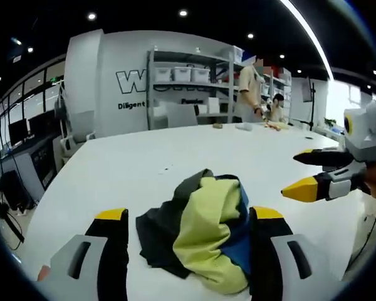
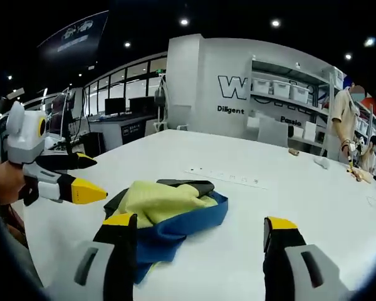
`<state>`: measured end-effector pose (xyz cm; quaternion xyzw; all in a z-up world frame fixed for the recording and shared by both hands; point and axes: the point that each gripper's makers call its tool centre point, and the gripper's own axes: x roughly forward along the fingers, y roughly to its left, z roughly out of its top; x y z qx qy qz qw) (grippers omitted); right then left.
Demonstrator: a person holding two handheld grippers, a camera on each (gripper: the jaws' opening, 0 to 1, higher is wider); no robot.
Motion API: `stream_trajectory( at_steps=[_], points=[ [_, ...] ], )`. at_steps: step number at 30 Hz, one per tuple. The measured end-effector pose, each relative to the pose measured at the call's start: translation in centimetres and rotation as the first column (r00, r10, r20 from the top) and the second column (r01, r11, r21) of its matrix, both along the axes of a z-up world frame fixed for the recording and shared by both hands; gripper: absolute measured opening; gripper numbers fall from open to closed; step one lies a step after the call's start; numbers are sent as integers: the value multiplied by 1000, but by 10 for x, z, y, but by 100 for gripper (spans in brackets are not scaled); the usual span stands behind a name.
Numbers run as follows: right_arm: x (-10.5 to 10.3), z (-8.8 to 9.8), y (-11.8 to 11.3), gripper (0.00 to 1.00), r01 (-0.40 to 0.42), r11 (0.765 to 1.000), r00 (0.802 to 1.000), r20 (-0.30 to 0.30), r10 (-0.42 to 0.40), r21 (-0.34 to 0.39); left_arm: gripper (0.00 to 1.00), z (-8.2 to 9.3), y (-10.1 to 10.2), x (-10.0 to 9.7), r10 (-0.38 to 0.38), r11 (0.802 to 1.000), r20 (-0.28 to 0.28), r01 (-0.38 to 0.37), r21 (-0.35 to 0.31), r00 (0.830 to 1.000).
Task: Fold the garment on the visible template until the final outline fits inside the template.
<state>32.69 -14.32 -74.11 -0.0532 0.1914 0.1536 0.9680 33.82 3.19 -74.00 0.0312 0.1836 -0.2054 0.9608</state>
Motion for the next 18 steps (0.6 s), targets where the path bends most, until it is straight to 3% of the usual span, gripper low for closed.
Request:
stream_trajectory(
  at_steps=[18],
  points=[
    [48, -12, -10, 82, 40, 999, 999, -27, -40, 5, 72, -11, -1, 58, 11, 999, -26, -10, 33, 1000]
  ],
)
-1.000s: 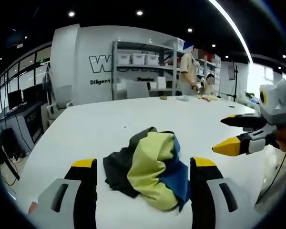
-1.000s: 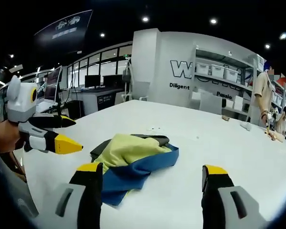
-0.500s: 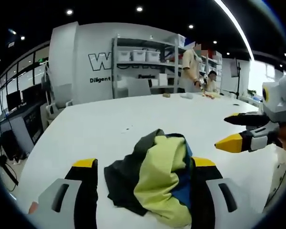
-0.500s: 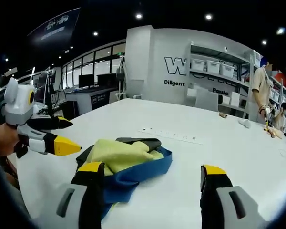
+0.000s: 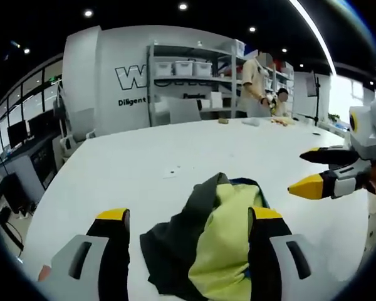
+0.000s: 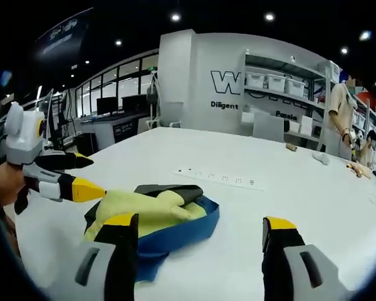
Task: Fold the garment on the visible template until the final outline fits inside the template.
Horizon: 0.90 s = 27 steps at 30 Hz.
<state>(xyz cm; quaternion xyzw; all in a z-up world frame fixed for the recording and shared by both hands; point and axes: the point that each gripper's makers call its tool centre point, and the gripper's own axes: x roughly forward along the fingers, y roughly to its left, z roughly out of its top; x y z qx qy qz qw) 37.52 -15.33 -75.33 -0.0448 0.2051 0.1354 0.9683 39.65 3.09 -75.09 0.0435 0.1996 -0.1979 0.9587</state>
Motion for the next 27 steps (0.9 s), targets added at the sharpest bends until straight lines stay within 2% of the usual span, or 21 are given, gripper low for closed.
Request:
stream_trajectory(
  at_steps=[9, 15, 27],
  points=[
    [24, -5, 0, 80, 4, 1000, 1000, -9, -4, -2, 71, -3, 0, 25, 2, 1000, -8, -2, 24, 1000],
    [40, -10, -2, 79, 6, 1000, 1000, -20, -6, -7, 70, -8, -9, 43, -11, 999, -11, 12, 39, 1000],
    [65, -34, -7, 75, 19, 1000, 998, -65, -19, -8, 68, -32, -20, 66, -41, 996, -45, 45, 74, 998]
  ],
)
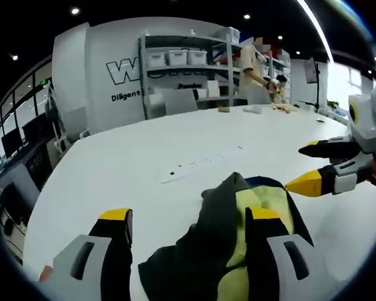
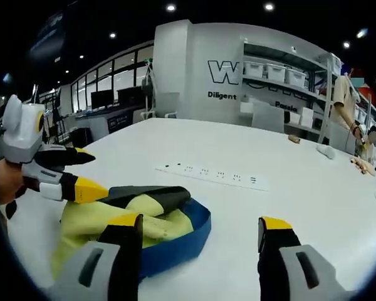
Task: Fold the garment on the visible template until the final outline fits inside the template.
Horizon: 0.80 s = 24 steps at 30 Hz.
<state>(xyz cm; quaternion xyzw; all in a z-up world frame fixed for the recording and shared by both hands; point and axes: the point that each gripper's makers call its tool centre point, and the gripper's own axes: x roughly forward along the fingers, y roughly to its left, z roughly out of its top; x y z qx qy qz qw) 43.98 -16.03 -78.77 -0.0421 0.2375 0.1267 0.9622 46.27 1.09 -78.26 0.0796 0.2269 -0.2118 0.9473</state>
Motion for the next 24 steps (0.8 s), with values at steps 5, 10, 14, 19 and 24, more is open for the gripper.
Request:
stream_trajectory(
  at_steps=[5, 10, 14, 19, 24],
  points=[
    [9, -6, 0, 73, 8, 1000, 1000, -12, -8, 9, 67, -5, -11, 7, -35, 999, -8, 35, 20, 999],
    [11, -10, 2, 70, 3, 1000, 1000, -22, -2, 11, 61, -11, -18, 7, -71, 997, -20, 72, 36, 997],
    [12, -14, 1, 68, 3, 1000, 999, -37, -2, 16, 55, -15, -21, 5, -90, 995, -31, 92, 46, 995],
    [11, -18, 0, 64, 3, 1000, 999, -51, -3, 16, 45, -16, -31, -2, -155, 986, -22, 156, 64, 988],
    [9, -20, 4, 56, -4, 1000, 997, -73, 5, 20, 46, -16, -37, -4, -188, 977, -6, 187, 102, 982]
  ],
)
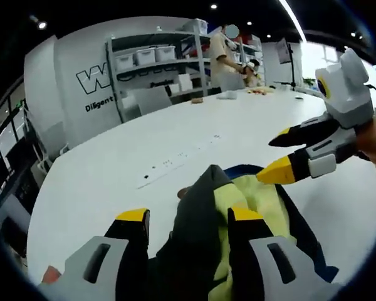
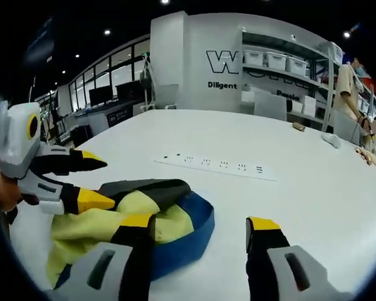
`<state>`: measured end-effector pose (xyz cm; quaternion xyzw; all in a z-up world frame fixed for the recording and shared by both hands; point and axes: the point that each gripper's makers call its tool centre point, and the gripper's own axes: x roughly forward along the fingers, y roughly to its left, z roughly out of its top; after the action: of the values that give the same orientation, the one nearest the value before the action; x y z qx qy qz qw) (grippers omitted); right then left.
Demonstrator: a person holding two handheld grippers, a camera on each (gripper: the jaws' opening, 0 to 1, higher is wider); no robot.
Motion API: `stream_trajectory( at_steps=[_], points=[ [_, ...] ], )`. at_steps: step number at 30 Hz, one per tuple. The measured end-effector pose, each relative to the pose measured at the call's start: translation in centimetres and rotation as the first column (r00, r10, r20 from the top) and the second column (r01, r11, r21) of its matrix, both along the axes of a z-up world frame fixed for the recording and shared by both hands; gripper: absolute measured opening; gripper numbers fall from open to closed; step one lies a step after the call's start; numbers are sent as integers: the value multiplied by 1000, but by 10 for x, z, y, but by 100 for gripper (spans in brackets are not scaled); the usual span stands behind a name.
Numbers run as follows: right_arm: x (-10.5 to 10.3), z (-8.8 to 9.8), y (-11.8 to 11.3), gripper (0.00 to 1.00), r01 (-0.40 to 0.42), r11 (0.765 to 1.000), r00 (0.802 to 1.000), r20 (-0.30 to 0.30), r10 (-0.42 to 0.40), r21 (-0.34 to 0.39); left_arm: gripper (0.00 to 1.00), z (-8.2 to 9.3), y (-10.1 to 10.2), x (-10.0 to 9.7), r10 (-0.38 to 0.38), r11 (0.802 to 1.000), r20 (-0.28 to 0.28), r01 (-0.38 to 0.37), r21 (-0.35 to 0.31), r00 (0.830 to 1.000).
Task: Fold the garment on the visible template until the final outline fits inside the template.
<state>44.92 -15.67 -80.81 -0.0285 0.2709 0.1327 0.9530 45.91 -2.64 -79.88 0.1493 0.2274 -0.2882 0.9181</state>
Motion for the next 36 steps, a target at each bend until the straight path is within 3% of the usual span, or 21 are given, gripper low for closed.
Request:
stream_trajectory(
  at_steps=[9, 27, 34, 36],
  points=[
    [-4, -8, 6, 46, -15, 1000, 999, -38, 15, 5, 47, -4, 4, 4, 7, 1000, 13, -7, 27, 1000],
    [-13, -27, 16, 21, -21, 998, 991, -128, 28, 55, 27, -9, 1, 3, -2, 1000, -9, 3, 12, 1000],
    [-14, -28, 14, 15, -21, 998, 991, -133, 28, 52, 21, -10, 0, 4, -1, 1000, -15, 1, -3, 1000],
    [-14, -28, 14, 13, -22, 999, 991, -130, 29, 48, 15, -10, -1, 3, -11, 1000, -14, 11, -2, 1000]
  ],
)
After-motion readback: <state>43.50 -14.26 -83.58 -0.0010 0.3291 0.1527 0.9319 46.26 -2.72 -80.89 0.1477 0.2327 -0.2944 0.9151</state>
